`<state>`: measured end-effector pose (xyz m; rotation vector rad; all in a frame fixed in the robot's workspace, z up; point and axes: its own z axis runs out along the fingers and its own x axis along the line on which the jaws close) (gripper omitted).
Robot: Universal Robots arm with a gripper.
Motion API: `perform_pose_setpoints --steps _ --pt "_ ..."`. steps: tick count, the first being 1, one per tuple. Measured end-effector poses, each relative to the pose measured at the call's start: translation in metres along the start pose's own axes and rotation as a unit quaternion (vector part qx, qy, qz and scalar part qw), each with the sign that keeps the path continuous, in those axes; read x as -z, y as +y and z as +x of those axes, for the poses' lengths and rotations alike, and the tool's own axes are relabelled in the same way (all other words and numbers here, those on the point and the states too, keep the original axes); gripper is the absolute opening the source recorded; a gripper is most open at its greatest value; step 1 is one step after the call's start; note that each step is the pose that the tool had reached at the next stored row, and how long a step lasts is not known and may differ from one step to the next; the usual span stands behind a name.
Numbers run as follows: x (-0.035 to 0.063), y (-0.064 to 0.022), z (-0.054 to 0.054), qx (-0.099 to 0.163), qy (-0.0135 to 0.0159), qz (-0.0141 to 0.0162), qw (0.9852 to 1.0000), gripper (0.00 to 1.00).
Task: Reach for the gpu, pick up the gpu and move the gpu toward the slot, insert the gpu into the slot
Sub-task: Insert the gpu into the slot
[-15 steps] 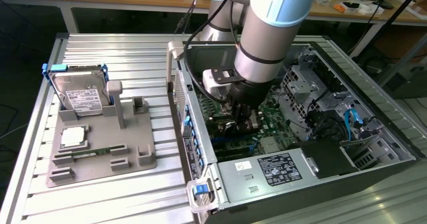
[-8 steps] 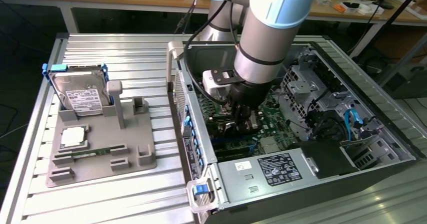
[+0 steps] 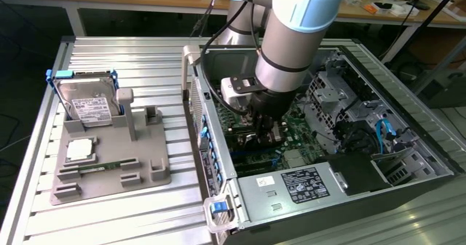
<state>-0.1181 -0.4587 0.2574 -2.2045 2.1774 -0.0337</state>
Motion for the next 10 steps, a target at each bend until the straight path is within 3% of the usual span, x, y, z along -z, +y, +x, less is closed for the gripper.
perform_pose_setpoints --steps 10 --pt "-0.0018 0.0001 0.0001 0.000 0.0000 0.0000 1.0000 0.27"
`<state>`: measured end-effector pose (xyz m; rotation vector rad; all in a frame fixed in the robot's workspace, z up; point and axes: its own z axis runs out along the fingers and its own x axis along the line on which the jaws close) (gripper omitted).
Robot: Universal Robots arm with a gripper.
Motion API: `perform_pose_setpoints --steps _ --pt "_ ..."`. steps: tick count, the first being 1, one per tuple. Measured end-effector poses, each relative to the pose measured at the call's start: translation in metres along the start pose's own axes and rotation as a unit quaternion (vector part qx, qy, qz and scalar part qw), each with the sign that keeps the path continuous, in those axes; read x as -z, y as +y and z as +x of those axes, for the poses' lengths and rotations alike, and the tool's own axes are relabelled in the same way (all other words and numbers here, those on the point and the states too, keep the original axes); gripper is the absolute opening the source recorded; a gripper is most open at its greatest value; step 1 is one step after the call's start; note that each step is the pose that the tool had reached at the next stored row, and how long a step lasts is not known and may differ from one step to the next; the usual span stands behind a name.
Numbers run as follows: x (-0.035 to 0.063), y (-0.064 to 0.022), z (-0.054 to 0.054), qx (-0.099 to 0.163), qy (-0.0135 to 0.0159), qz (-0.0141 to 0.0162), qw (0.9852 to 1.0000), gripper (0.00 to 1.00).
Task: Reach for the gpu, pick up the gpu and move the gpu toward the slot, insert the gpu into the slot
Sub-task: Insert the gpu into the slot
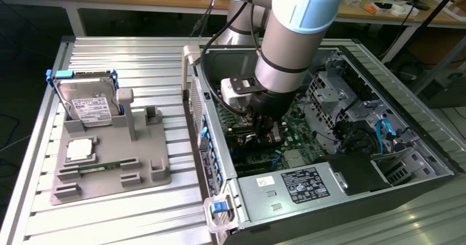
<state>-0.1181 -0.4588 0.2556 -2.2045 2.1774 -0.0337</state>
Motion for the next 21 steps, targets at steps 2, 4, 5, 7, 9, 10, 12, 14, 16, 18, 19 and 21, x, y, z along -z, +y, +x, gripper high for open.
perform_pose_setpoints --steps 2,4,5,7,9,10,12,14,16,18,19,21 --pt "-0.0015 0.0001 0.0000 0.000 0.0000 0.0000 1.0000 0.27" --pt "-0.0025 0.0001 0.0000 0.000 0.0001 -0.0001 1.0000 0.27" --pt "-0.0028 0.0002 0.0001 0.000 0.0001 -0.0001 1.0000 0.27" --pt "-0.0029 0.0002 0.0001 0.000 0.0001 -0.0001 1.0000 0.27" --pt "-0.0031 0.0002 0.0000 0.000 0.0000 -0.0001 1.0000 0.27" --pt "-0.0031 0.0002 0.0000 0.000 0.0000 0.0000 1.0000 0.27" --pt "-0.0031 0.0002 0.0000 0.000 0.0000 -0.0001 1.0000 0.27" --pt "-0.0039 0.0002 0.0001 0.000 0.0000 -0.0001 1.0000 0.27" --pt "-0.0053 0.0003 0.0001 0.000 0.0001 -0.0001 1.0000 0.27" --pt "-0.0076 0.0003 0.0001 0.000 0.0000 0.0000 1.0000 0.27" --pt "-0.0080 0.0004 0.0001 0.000 0.0000 -0.0002 1.0000 0.27" --pt "-0.0080 0.0004 0.0001 0.000 0.0001 -0.0001 1.0000 0.27"
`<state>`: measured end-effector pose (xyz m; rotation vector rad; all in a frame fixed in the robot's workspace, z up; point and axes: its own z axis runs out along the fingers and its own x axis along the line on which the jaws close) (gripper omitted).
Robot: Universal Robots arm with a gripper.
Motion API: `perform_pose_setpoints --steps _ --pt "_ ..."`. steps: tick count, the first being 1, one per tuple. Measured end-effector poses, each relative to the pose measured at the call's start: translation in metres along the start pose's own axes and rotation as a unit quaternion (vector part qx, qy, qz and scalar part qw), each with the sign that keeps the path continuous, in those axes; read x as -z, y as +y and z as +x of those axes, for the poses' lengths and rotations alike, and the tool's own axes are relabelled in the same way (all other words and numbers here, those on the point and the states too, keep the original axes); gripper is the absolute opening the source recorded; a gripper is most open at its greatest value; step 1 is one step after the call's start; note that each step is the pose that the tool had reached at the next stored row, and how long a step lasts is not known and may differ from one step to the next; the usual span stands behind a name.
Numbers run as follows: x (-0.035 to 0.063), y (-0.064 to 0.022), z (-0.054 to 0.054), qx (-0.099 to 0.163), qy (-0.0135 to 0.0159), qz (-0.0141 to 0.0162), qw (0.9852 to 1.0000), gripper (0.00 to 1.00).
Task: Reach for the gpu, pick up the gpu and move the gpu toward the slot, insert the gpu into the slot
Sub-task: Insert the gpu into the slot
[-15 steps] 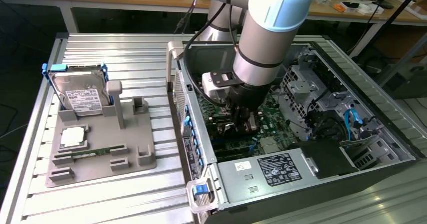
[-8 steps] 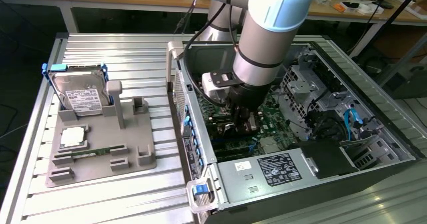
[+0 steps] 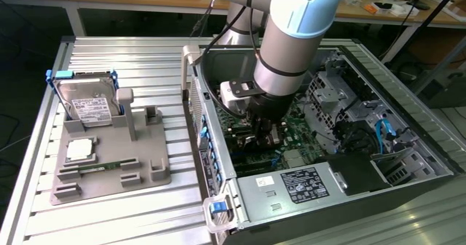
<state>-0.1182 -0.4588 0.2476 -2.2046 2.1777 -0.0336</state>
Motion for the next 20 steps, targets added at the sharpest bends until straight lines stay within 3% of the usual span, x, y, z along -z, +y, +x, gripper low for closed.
perform_pose_setpoints --steps 16,17,20 --pt "-0.0007 0.0000 0.0003 0.000 -0.0007 0.0005 1.0000 0.28" --pt "0.0000 0.0000 0.0004 0.000 0.0000 0.0000 1.0000 0.35" --pt "-0.0001 0.0000 0.0005 0.000 -0.0001 0.0001 1.0000 0.35"
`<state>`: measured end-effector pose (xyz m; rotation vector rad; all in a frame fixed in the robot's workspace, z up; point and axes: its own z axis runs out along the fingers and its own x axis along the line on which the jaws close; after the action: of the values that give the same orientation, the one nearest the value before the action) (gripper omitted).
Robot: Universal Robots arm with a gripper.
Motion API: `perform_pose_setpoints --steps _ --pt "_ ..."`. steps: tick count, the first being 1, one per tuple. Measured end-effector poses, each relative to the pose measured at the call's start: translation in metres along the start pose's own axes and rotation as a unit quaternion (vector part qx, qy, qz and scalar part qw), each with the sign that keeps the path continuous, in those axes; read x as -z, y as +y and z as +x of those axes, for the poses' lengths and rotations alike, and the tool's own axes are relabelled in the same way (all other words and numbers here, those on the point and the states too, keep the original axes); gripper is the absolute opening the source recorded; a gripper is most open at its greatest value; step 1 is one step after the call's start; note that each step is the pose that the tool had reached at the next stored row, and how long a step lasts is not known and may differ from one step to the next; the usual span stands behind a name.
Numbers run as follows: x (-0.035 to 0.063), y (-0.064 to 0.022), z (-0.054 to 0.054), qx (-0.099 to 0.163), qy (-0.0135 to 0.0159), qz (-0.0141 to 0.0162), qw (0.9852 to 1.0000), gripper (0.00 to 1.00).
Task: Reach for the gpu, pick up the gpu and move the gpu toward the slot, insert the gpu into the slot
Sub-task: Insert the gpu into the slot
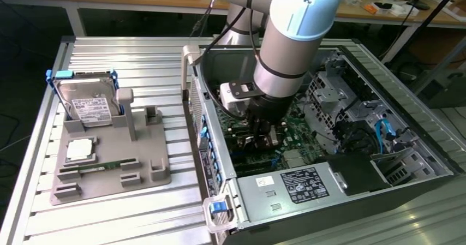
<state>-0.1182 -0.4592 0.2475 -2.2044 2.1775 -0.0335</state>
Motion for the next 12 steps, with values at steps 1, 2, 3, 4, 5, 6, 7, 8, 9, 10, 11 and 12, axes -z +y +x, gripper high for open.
perform_pose_setpoints --steps 1,2,3,4,5,6,7,8,9,10,11,12 --pt "0.0003 0.0000 0.000 0.000 0.0000 0.0000 1.0000 0.35" --pt "0.0017 -0.0001 0.000 0.000 0.0003 -0.0001 1.0000 0.35" --pt "0.0031 -0.0002 0.000 0.000 0.0000 0.0004 1.0000 0.35" --pt "0.0064 -0.0003 -0.001 0.000 0.0001 0.0008 1.0000 0.35" --pt "0.0095 -0.0004 -0.001 0.000 0.0002 0.0013 1.0000 0.35" --pt "0.0116 -0.0006 -0.001 0.000 0.0003 0.0015 1.0000 0.35" --pt "0.0138 -0.0007 -0.001 0.000 0.0006 0.0017 1.0000 0.35" --pt "0.0164 -0.0008 -0.001 0.000 0.0007 0.0019 1.0000 0.35" --pt "0.0187 -0.0009 -0.002 0.000 0.0009 0.0021 1.0000 0.35" --pt "0.0209 -0.0010 -0.002 0.000 0.0010 0.0025 1.0000 0.35" --pt "0.0230 -0.0011 -0.002 0.000 0.0012 0.0027 1.0000 0.35" --pt "0.0249 -0.0012 -0.002 0.000 0.0013 0.0031 1.0000 0.35"
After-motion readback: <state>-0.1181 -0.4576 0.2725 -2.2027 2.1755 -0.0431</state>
